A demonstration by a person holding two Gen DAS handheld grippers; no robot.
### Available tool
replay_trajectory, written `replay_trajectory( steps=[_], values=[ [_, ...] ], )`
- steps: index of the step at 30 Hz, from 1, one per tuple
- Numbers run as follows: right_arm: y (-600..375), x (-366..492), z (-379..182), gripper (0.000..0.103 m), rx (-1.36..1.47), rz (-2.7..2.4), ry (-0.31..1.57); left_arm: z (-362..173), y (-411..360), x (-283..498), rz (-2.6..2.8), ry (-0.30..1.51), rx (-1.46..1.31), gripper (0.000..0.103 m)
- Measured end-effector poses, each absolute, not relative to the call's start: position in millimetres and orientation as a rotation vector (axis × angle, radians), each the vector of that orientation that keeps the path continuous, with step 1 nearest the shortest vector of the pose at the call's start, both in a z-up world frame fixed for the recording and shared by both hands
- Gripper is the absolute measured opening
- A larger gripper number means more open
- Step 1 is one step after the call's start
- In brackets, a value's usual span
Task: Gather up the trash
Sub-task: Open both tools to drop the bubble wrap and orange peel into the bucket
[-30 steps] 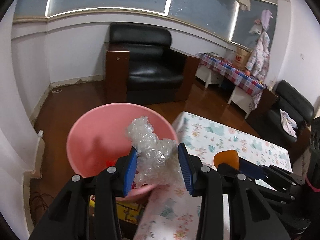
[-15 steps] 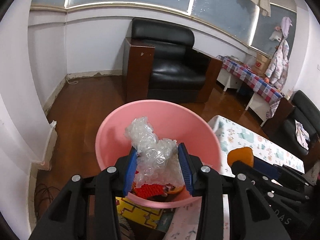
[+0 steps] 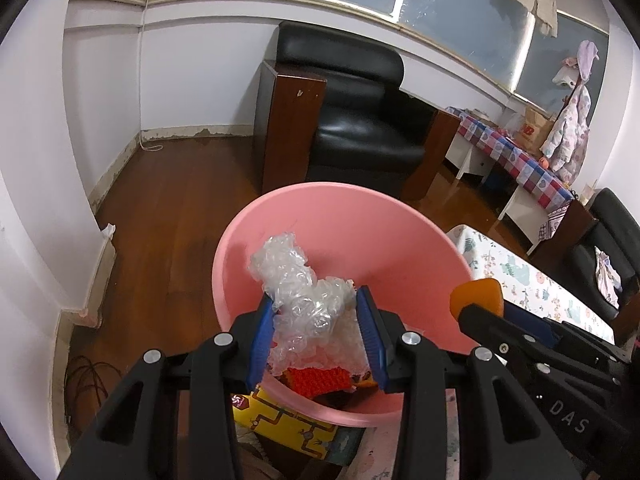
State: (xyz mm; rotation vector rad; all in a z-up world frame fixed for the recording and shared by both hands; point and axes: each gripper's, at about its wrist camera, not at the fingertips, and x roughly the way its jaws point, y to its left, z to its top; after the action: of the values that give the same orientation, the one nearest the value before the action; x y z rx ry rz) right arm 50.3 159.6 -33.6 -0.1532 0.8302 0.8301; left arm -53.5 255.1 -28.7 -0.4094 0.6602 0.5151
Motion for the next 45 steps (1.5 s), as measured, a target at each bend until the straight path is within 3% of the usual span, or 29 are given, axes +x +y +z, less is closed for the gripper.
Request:
replay_trajectory(
  steps=[22, 29, 45],
  values=[
    [187, 67, -62, 0.036, -0.154, 0.833, 0.898, -53, 265, -38, 0.512, 0.692, -0.418, 0.045],
    [183, 72, -61, 0.040, -0.136, 0.828, 0.900, -51, 267, -40, 0.509, 0.684, -0.434, 0.053],
    [158, 54, -38, 0.041, -0.114, 0.848, 0.837, -25, 250, -54, 0.498, 0.645, -0.417, 0.055]
  ],
)
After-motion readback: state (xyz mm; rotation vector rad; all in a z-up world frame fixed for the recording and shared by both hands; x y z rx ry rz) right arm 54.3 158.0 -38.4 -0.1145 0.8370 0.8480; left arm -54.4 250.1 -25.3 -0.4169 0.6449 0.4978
